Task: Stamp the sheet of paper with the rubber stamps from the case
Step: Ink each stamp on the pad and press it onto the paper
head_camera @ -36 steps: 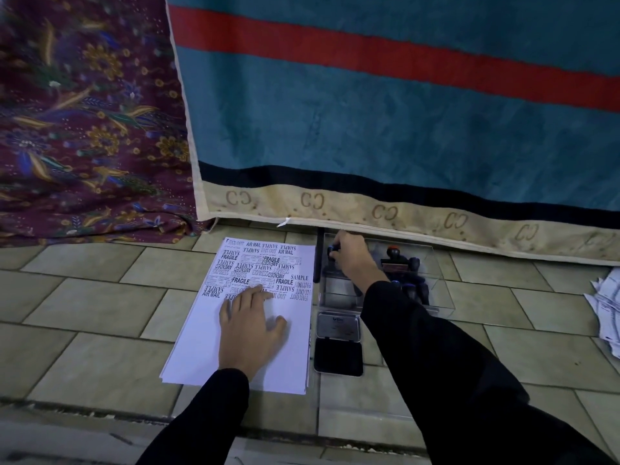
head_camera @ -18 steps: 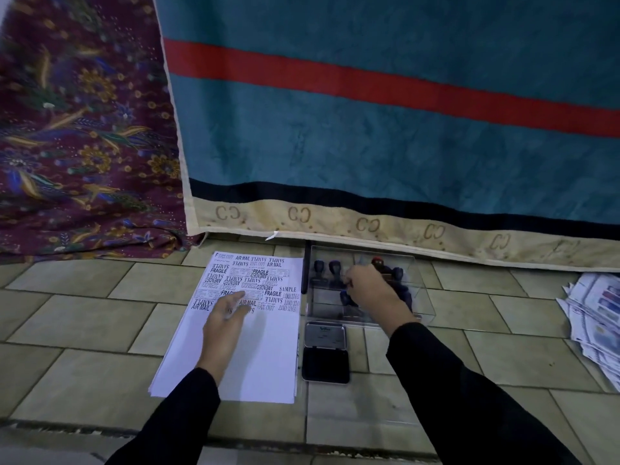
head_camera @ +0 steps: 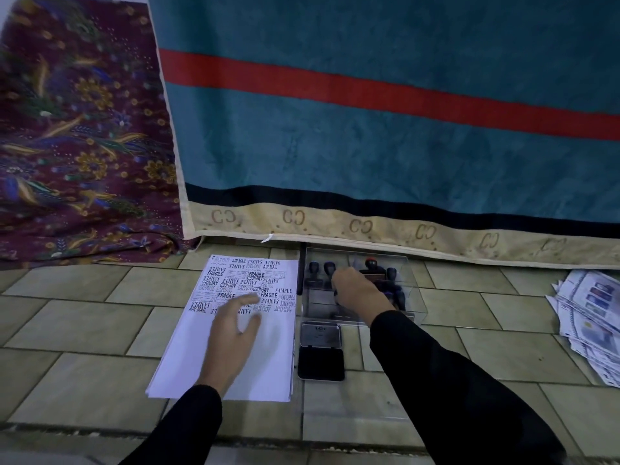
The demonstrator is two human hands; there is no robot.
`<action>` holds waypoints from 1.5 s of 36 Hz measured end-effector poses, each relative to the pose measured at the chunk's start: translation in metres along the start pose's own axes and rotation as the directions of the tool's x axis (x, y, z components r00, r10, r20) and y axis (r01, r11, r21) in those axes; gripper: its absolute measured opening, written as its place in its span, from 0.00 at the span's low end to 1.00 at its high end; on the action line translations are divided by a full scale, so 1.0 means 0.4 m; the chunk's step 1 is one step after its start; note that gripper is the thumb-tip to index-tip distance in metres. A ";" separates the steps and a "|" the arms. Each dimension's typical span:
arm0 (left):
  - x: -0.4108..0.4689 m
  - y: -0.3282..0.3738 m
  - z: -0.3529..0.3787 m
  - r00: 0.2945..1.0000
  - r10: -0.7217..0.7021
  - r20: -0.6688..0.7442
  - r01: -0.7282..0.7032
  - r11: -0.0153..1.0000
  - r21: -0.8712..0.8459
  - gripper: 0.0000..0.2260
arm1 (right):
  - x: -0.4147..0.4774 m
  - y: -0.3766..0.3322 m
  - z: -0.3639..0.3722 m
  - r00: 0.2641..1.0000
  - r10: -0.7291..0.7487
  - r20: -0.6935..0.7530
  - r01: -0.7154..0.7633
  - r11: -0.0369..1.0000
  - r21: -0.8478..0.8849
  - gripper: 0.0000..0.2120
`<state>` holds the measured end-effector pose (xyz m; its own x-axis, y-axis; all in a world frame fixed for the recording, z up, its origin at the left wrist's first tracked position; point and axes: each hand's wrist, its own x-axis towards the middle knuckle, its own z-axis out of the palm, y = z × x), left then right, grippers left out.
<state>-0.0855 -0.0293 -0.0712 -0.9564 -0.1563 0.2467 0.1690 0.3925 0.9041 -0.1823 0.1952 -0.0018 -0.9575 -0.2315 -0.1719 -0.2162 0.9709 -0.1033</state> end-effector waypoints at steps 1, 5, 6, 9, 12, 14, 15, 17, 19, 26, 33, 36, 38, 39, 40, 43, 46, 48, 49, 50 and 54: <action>-0.011 -0.002 0.009 0.995 0.036 0.089 -0.041 0.998 0.046 0.12 | -0.003 0.002 -0.003 1.000 0.003 -0.007 -0.003 1.000 0.019 0.11; -0.044 -0.013 0.041 0.917 0.131 0.377 -0.242 0.934 0.263 0.27 | -0.019 0.008 -0.013 0.998 0.017 -0.052 -0.011 0.993 0.119 0.08; -0.047 -0.014 0.048 0.898 0.133 0.420 -0.275 0.913 0.300 0.32 | -0.023 0.010 -0.012 0.997 0.020 -0.075 -0.008 0.988 0.155 0.09; -0.047 -0.017 0.066 0.856 0.128 0.501 -0.349 0.857 0.378 0.42 | -0.037 0.015 -0.010 0.989 0.057 -0.134 -0.017 0.959 0.284 0.10; -0.038 -0.023 0.076 0.840 0.130 0.526 -0.394 0.812 0.430 0.46 | -0.060 0.017 -0.017 0.970 0.103 -0.221 0.000 0.906 0.423 0.13; -0.033 -0.025 0.080 0.840 0.128 0.527 -0.398 0.805 0.439 0.47 | -0.088 0.016 -0.024 0.939 0.132 -0.319 0.034 0.884 0.465 0.13; -0.032 -0.027 0.082 0.841 0.126 0.526 -0.395 0.807 0.438 0.47 | -0.106 0.013 -0.024 0.925 0.140 -0.354 0.055 0.871 0.488 0.12; -0.034 -0.030 0.086 0.841 0.113 0.529 -0.389 0.806 0.446 0.47 | -0.144 0.003 -0.020 0.913 0.137 -0.383 0.099 0.838 0.537 0.10; -0.037 -0.036 0.089 0.844 0.110 0.525 -0.391 0.796 0.461 0.47 | -0.184 -0.012 -0.010 0.914 0.119 -0.389 0.126 0.827 0.548 0.09; -0.039 -0.046 0.095 0.850 0.127 0.511 -0.403 0.781 0.476 0.46 | -0.284 -0.049 0.054 0.939 0.010 -0.343 0.201 0.793 0.576 0.12; -0.040 -0.041 0.094 0.855 0.115 0.506 -0.383 0.799 0.465 0.46 | -0.308 -0.067 0.095 0.917 -0.088 -0.390 0.277 0.842 0.462 0.10; -0.042 -0.038 0.092 0.857 0.108 0.504 -0.375 0.803 0.464 0.46 | -0.311 -0.070 0.105 0.916 -0.103 -0.388 0.277 0.862 0.424 0.10; -0.042 -0.038 0.093 0.857 0.111 0.502 -0.373 0.807 0.458 0.46 | -0.311 -0.072 0.111 0.917 -0.092 -0.387 0.266 0.864 0.427 0.10; -0.043 -0.037 0.094 0.858 0.113 0.501 -0.372 0.808 0.456 0.46 | -0.311 -0.073 0.114 0.917 -0.085 -0.389 0.262 0.864 0.430 0.10; -0.043 -0.037 0.094 0.859 0.112 0.499 -0.370 0.810 0.455 0.46 | -0.310 -0.074 0.116 0.918 -0.082 -0.388 0.259 0.865 0.431 0.09; -0.042 -0.039 0.094 0.857 0.114 0.503 -0.374 0.808 0.455 0.46 | -0.307 -0.079 0.117 0.923 -0.087 -0.375 0.251 0.876 0.413 0.08; -0.044 -0.043 0.093 0.856 0.128 0.501 -0.385 0.803 0.454 0.46 | -0.299 -0.081 0.113 0.920 -0.038 -0.389 0.221 0.873 0.435 0.07; -0.045 -0.038 0.094 0.852 0.129 0.507 -0.389 0.806 0.447 0.47 | -0.300 -0.085 0.118 0.918 -0.034 -0.395 0.213 0.882 0.420 0.07; -0.046 -0.033 0.093 0.850 0.128 0.511 -0.384 0.814 0.436 0.46 | -0.304 -0.088 0.123 0.917 -0.049 -0.395 0.219 0.891 0.398 0.07; -0.047 -0.029 0.091 0.851 0.128 0.509 -0.370 0.833 0.410 0.44 | -0.309 -0.091 0.130 0.915 -0.064 -0.398 0.229 0.895 0.383 0.07; -0.040 -0.011 0.065 0.933 0.044 0.356 -0.045 0.999 -0.005 0.23 | -0.321 -0.086 0.145 0.913 -0.026 -0.406 0.221 0.870 0.440 0.08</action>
<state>-0.0773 -0.0052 -0.0881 -0.9701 0.1943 0.1452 0.2128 0.3942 0.8940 -0.0410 0.1878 -0.0330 -0.9464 -0.2118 0.2438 -0.3156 0.7664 -0.5594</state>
